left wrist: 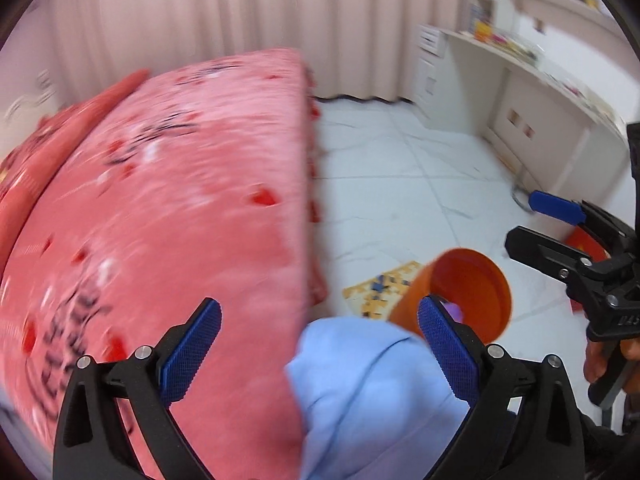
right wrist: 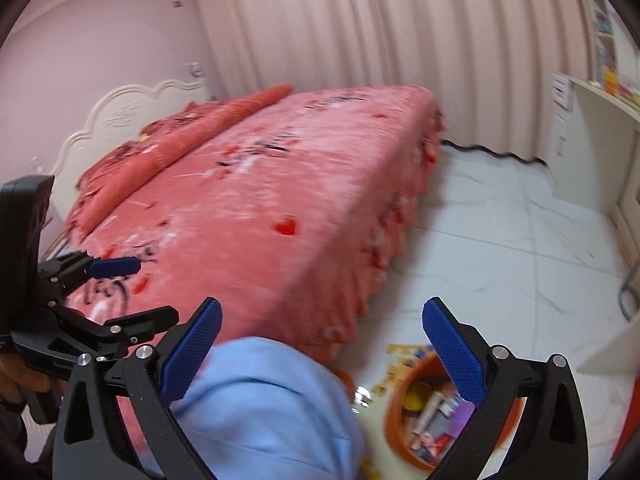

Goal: Collect trash

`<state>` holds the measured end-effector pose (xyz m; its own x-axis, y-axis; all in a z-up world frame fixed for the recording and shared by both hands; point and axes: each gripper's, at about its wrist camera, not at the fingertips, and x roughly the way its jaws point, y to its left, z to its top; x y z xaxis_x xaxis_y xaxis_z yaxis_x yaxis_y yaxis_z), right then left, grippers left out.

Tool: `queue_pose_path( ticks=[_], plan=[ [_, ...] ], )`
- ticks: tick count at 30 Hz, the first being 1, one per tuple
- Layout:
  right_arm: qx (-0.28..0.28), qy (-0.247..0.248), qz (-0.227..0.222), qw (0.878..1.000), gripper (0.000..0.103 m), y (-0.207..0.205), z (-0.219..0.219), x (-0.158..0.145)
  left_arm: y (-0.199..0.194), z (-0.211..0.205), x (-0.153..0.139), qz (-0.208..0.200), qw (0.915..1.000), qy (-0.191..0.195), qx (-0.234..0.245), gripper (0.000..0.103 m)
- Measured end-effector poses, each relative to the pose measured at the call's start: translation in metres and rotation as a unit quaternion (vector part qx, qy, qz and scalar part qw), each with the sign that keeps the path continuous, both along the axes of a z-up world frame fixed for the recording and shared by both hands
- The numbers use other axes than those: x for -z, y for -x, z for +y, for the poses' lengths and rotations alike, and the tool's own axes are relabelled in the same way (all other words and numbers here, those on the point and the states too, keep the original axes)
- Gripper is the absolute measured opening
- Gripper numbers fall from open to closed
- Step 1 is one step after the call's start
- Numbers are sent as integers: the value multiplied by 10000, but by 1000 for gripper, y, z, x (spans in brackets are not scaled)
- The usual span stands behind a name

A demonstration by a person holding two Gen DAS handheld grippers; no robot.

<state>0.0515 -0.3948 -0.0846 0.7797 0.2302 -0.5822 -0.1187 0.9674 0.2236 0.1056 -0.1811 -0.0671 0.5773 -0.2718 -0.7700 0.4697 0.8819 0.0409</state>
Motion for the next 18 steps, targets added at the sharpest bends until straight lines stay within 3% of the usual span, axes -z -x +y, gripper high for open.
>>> queue_pose_path(
  ticks=[6, 12, 18],
  plan=[
    [-540, 83, -427, 9976, 98, -1, 70, -29, 20, 70, -16, -272, 9942, 191, -1025, 97],
    [-961, 98, -683, 9930, 98, 7, 130, -45, 50, 128, -31, -611, 9767, 464, -2007, 97],
    [-1310, 91, -810, 9880, 98, 20, 170, -49, 79, 167, -33, -807, 9594, 639, -2626, 97]
  ],
)
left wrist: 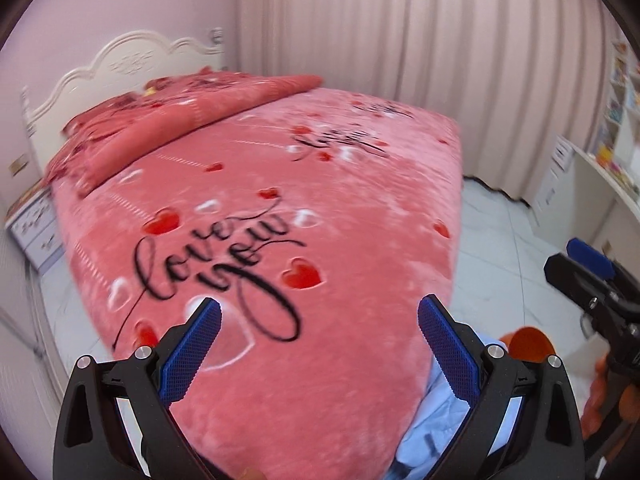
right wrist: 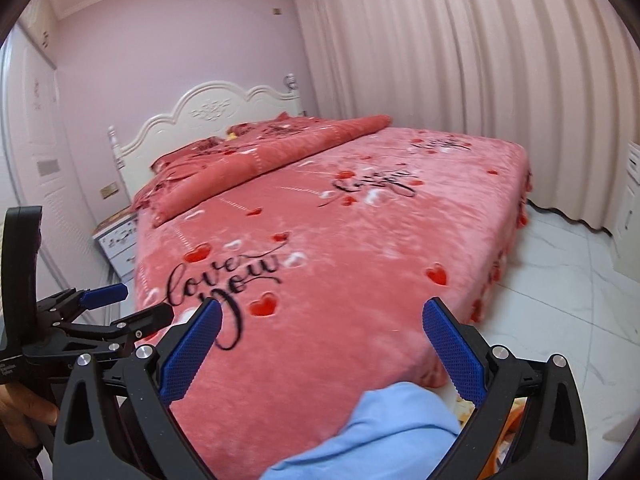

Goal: Collect trash

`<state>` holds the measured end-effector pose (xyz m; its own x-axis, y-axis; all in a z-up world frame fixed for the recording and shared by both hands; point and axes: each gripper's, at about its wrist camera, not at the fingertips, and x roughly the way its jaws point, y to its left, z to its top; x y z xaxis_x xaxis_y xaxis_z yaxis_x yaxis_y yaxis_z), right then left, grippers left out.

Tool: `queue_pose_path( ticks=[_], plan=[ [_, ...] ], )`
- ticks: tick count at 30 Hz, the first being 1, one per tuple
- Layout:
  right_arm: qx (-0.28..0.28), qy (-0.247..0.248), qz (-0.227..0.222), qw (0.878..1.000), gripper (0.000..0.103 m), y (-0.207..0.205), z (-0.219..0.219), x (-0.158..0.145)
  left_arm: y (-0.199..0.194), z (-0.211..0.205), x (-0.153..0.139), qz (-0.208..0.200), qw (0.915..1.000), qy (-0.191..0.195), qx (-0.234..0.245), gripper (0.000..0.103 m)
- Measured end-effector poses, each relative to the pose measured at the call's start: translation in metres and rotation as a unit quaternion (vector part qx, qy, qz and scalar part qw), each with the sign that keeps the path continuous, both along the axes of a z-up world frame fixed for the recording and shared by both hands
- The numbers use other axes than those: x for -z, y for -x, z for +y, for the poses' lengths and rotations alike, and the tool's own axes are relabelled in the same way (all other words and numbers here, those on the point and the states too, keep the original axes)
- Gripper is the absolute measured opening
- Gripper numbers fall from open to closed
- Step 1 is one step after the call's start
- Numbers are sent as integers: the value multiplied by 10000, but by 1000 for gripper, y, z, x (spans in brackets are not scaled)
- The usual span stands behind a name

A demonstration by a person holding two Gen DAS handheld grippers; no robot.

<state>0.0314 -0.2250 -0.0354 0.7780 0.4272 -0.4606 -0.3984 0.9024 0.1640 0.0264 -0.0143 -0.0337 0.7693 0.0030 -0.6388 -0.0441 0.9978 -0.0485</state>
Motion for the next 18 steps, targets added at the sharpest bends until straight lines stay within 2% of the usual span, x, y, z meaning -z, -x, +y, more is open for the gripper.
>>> queue_pose_path(
  ticks=[6, 11, 18],
  plan=[
    [-159, 171, 82, 9997, 98, 9, 24, 7, 15, 21, 10, 53, 9991, 115, -405, 97],
    [-234, 202, 206, 9993, 98, 15, 34, 12, 22, 31, 19, 172, 9983, 222, -515, 97],
    [-341, 271, 234, 9988, 98, 18, 39, 14, 25, 27, 25, 323, 9981, -83, -523, 97]
  ],
)
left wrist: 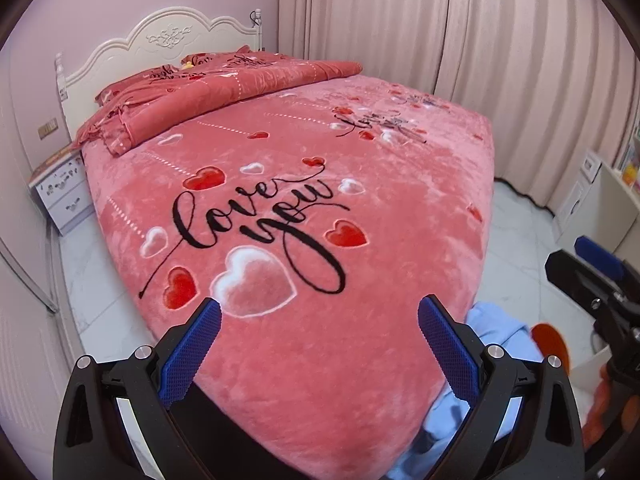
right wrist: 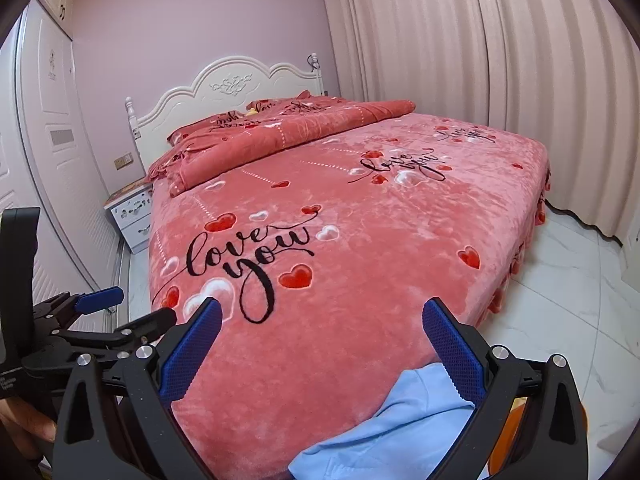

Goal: Collect trash

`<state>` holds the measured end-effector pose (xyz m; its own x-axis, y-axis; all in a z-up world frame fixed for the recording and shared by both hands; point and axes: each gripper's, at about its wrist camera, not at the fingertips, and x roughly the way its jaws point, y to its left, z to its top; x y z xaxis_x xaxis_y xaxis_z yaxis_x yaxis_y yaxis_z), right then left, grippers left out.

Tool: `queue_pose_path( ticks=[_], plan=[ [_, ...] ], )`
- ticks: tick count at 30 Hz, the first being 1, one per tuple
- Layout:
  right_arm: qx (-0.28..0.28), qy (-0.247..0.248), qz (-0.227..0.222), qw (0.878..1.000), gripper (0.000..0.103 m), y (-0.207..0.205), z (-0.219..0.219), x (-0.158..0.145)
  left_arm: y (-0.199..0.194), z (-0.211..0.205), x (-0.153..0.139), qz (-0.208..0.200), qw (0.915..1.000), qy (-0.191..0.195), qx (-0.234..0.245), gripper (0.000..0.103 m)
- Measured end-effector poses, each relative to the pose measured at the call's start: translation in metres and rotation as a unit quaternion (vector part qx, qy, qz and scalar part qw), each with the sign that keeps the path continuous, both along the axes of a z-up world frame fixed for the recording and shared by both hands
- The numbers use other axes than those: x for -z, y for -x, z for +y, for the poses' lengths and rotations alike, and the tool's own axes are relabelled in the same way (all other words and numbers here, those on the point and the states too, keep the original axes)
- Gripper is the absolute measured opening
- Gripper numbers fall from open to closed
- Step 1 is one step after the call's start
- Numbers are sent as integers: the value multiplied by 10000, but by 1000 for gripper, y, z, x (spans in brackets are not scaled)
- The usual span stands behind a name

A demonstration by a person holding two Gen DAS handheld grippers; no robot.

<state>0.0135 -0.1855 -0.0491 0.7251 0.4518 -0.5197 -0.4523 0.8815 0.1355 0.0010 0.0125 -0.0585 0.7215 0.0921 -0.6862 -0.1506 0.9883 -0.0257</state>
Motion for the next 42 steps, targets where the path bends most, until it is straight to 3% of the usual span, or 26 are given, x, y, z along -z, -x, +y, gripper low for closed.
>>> queue_pose_path(
  ticks=[16, 42],
  plan=[
    [-501, 131, 167, 9985, 98, 3, 19, 10, 9, -13, 6, 192, 9977, -537, 355, 97],
    [-475, 84, 266, 9985, 98, 3, 19, 14, 4, -12, 9, 300, 9982, -470, 219, 97]
  ],
)
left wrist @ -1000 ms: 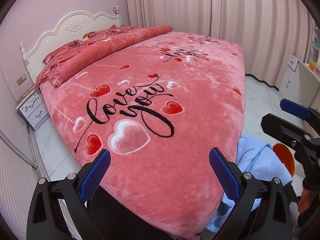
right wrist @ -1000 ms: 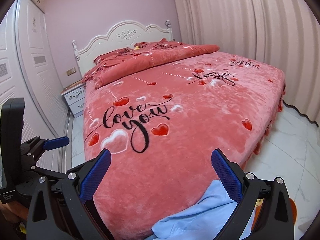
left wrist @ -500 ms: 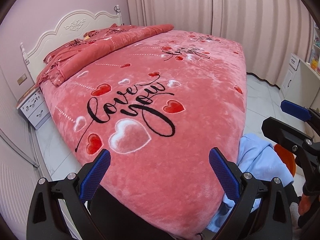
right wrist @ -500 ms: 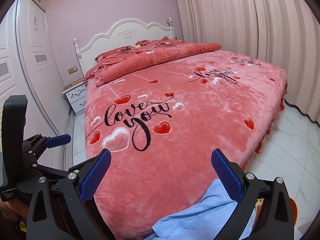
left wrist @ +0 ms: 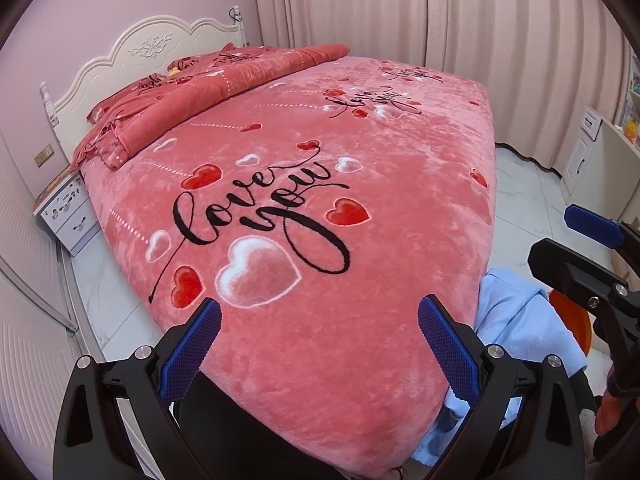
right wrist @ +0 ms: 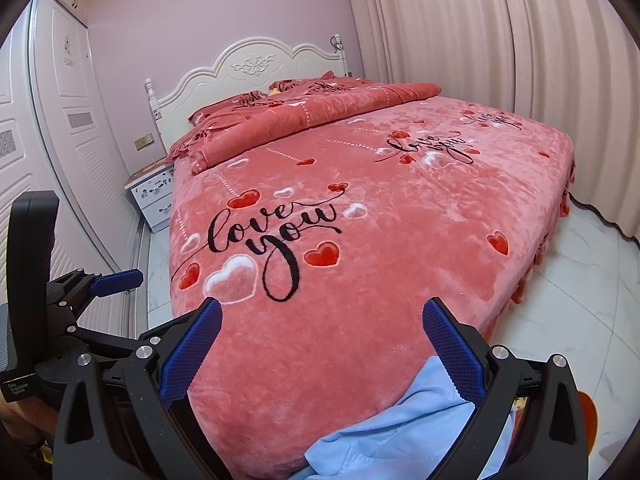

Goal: Collect trash

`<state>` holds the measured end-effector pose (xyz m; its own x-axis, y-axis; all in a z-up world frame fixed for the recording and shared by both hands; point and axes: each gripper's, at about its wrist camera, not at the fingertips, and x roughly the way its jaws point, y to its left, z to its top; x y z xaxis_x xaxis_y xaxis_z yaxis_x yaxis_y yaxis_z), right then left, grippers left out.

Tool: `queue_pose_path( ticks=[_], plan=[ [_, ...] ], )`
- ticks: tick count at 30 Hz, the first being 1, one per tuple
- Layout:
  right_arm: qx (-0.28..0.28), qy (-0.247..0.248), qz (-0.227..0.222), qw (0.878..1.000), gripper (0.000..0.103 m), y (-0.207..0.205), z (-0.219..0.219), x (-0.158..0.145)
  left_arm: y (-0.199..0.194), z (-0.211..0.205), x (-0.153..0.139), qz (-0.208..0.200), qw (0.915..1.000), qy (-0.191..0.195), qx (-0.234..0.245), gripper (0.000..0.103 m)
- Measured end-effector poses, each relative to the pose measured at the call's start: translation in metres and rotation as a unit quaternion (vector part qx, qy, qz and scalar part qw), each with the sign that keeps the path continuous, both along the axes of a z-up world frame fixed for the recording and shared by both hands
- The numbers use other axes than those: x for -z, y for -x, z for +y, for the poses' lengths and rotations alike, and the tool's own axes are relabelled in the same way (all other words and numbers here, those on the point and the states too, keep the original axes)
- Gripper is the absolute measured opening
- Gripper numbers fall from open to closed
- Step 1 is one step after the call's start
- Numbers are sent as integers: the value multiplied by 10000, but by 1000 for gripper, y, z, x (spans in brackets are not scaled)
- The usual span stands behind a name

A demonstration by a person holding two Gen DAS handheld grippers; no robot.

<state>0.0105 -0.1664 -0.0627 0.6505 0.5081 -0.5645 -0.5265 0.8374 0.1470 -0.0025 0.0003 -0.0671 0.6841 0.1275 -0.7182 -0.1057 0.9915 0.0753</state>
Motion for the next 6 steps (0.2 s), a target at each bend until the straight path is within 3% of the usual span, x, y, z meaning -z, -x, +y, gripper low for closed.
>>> queue_pose_path(
  ticks=[6],
  plan=[
    [-4, 2, 46, 10000, 98, -1, 1, 3, 1, -1, 3, 66, 10000, 52, -39, 97]
  ],
)
